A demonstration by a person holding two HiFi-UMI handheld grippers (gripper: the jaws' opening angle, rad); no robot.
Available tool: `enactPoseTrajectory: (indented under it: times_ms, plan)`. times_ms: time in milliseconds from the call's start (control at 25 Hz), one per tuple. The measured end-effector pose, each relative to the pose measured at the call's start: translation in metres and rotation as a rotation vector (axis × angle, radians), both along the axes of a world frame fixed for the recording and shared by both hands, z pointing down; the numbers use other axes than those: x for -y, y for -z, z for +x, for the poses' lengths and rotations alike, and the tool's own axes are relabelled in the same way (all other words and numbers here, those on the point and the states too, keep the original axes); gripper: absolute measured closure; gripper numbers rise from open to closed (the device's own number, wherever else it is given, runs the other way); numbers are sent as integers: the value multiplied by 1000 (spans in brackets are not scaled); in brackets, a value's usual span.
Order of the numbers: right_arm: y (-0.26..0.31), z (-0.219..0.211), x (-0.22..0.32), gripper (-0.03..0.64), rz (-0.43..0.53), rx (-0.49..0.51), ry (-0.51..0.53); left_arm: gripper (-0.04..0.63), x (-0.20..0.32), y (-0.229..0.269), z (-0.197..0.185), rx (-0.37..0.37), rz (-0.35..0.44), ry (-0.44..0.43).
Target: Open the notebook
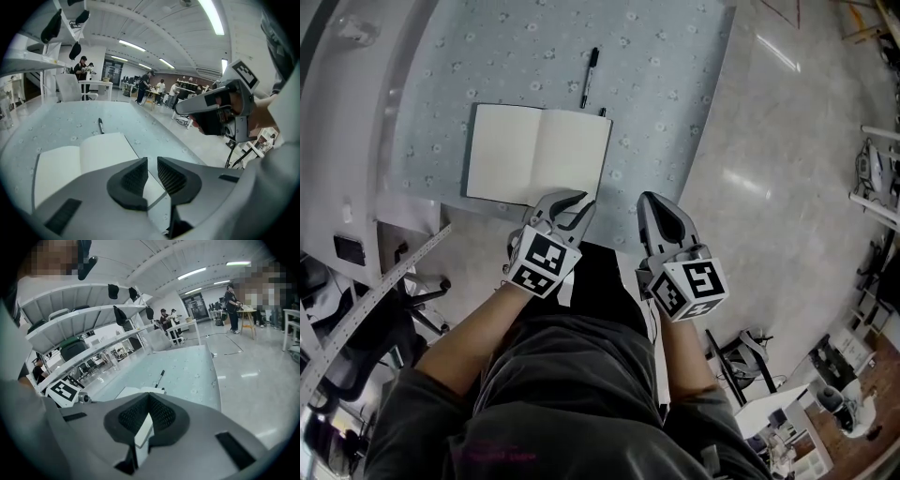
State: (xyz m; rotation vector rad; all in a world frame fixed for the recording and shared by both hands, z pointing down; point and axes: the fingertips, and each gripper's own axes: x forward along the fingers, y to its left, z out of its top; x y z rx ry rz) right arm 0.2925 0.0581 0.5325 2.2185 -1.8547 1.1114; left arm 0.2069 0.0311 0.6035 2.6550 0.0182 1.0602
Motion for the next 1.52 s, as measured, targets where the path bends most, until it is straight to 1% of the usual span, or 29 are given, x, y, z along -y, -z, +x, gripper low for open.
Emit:
enactPoseTrajectory:
  times_ms: [200, 400, 600, 920, 1280, 1520]
  plan:
    - [17, -3, 18, 614, 26, -17, 27, 537, 22, 30, 1, -58, 24, 50]
    - [43, -4, 43, 614, 66, -44, 69, 546, 50, 71, 3, -125, 68, 108]
    - [69, -12, 73, 614, 102, -66, 125, 555, 85, 110, -8, -177, 112, 187]
    - [107, -39, 126, 614, 162, -96, 250, 569, 138, 154, -42, -228, 178, 331]
    - [141, -71, 170, 614, 214, -130, 356, 581, 181, 195, -82, -286, 237, 447]
    - [156, -97, 193, 614, 241, -138, 429, 589, 204, 216, -115, -302, 277, 531]
